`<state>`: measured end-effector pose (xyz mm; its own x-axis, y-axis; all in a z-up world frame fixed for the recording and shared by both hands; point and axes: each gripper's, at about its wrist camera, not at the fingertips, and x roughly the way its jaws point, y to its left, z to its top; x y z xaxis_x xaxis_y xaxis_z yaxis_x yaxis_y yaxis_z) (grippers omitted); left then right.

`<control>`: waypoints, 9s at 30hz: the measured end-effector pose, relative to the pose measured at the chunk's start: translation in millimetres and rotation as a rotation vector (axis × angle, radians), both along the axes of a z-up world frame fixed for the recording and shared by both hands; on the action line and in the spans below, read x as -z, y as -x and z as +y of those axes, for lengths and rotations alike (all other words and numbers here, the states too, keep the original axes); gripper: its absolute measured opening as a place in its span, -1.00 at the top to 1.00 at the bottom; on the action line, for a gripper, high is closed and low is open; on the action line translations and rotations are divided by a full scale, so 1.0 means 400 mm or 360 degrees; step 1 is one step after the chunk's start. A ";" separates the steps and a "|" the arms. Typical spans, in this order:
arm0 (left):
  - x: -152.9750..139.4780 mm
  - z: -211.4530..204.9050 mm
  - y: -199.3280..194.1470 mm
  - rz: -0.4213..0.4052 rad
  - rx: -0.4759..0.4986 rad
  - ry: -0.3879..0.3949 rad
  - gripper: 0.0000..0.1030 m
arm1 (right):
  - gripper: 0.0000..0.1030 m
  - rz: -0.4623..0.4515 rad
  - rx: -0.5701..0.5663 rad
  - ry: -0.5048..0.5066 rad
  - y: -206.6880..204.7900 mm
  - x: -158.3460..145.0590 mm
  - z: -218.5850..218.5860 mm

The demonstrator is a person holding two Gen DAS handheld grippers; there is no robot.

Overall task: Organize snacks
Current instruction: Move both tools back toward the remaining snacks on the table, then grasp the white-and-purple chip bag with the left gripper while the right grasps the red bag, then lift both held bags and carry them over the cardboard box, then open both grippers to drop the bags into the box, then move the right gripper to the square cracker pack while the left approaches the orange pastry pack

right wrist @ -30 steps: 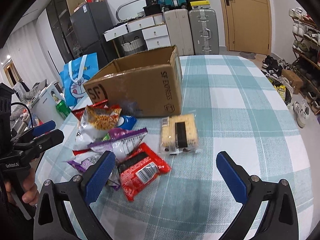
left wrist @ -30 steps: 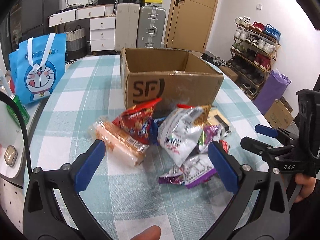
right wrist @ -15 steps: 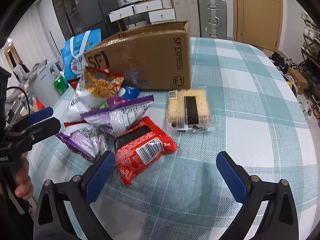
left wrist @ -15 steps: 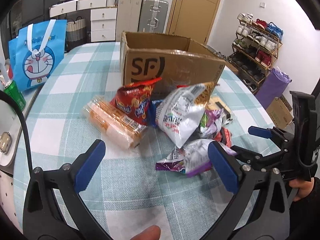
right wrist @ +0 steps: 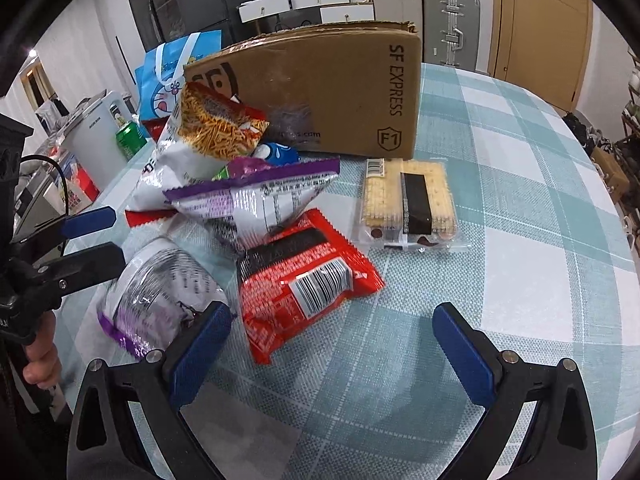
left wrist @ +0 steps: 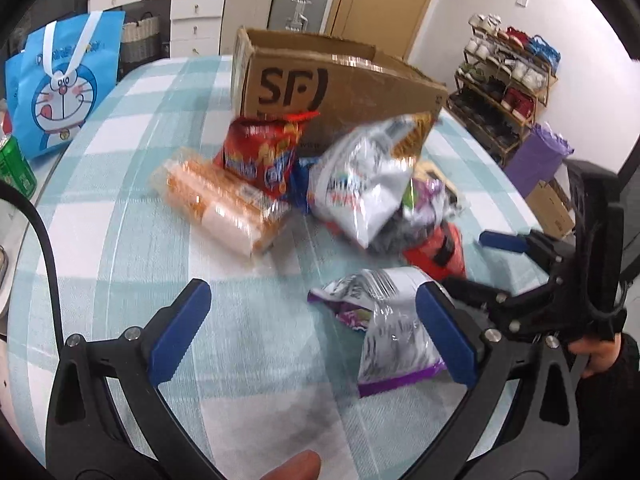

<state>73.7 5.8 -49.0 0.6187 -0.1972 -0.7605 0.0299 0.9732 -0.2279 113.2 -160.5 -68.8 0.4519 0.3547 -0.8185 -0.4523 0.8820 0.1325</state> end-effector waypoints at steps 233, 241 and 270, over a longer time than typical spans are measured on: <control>-0.191 0.101 -0.124 -0.0414 -0.0128 -0.0302 -0.99 | -0.99 -0.0400 0.0254 -0.0243 -0.111 -0.197 -0.086; -0.161 0.108 -0.139 -0.0333 -0.0092 -0.0368 -0.99 | -0.99 -0.0339 0.0250 -0.0139 -0.124 -0.156 -0.079; -0.042 0.166 -0.206 -0.0062 -0.0112 -0.0282 -0.99 | -0.99 -0.0076 0.0304 -0.0029 -0.192 -0.034 -0.131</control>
<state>156.0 72.4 -32.3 0.6558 -0.0172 -0.7548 -0.0345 0.9980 -0.0527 189.9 -213.0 -55.3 0.5506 0.2735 -0.7887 -0.2832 0.9500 0.1318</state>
